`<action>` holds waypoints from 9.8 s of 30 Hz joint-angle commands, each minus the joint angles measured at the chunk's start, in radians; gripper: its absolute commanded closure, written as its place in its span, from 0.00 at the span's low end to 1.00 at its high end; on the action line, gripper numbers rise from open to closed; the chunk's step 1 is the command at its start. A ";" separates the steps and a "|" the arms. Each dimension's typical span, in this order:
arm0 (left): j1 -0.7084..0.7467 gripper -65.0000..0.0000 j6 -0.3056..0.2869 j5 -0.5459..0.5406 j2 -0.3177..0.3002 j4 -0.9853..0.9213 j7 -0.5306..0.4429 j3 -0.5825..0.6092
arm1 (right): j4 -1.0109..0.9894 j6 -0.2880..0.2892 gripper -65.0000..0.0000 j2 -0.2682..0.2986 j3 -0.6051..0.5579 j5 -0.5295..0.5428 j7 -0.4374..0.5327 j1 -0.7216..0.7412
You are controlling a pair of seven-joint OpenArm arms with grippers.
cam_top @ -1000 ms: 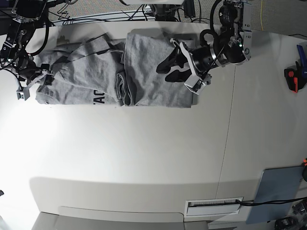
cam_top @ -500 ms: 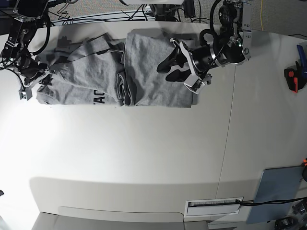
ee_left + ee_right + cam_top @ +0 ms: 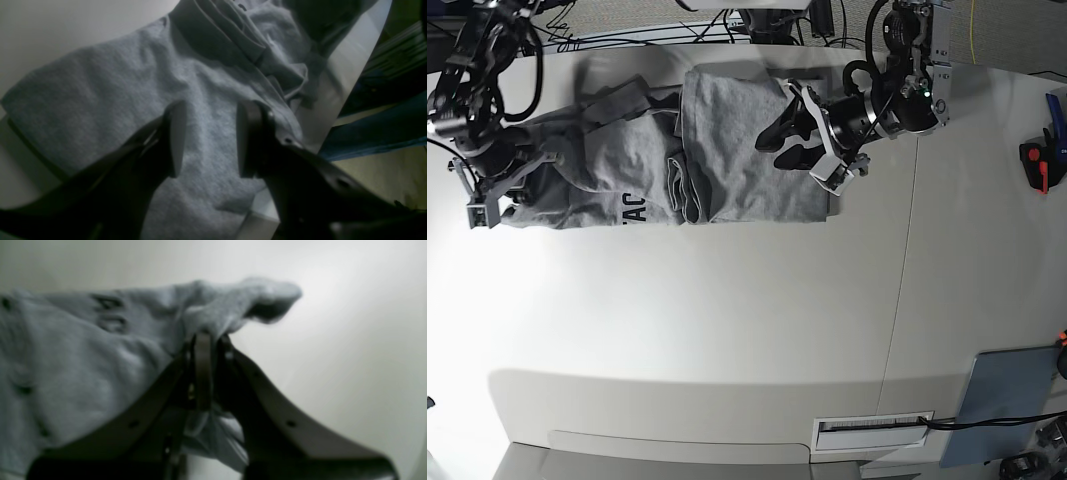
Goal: Fold the T-shirt properly
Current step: 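Fold the shirt end with the right gripper over onto the left gripper's fold, then withdraw the right gripper and press the fold with the left gripper, then release the fold with the left gripper and lift it away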
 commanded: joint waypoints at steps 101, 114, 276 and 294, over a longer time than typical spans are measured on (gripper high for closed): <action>0.009 0.60 0.039 0.137 -0.003 0.014 -0.057 -0.115 | 0.275 -0.031 0.59 -0.175 -0.977 -0.443 0.147 -0.032; 0.010 0.60 0.019 0.087 -0.002 0.023 0.055 -0.114 | 0.275 -0.069 0.59 -0.059 -0.330 -0.444 0.149 -0.032; 0.208 1.00 -0.009 -0.846 -0.140 -0.043 0.543 -0.363 | 0.275 -0.100 0.59 0.008 0.070 -0.400 0.152 -0.140; 0.137 0.50 0.018 -0.636 -0.149 -0.036 0.541 -0.363 | 0.275 -0.100 0.59 0.008 0.070 -0.363 0.158 -0.140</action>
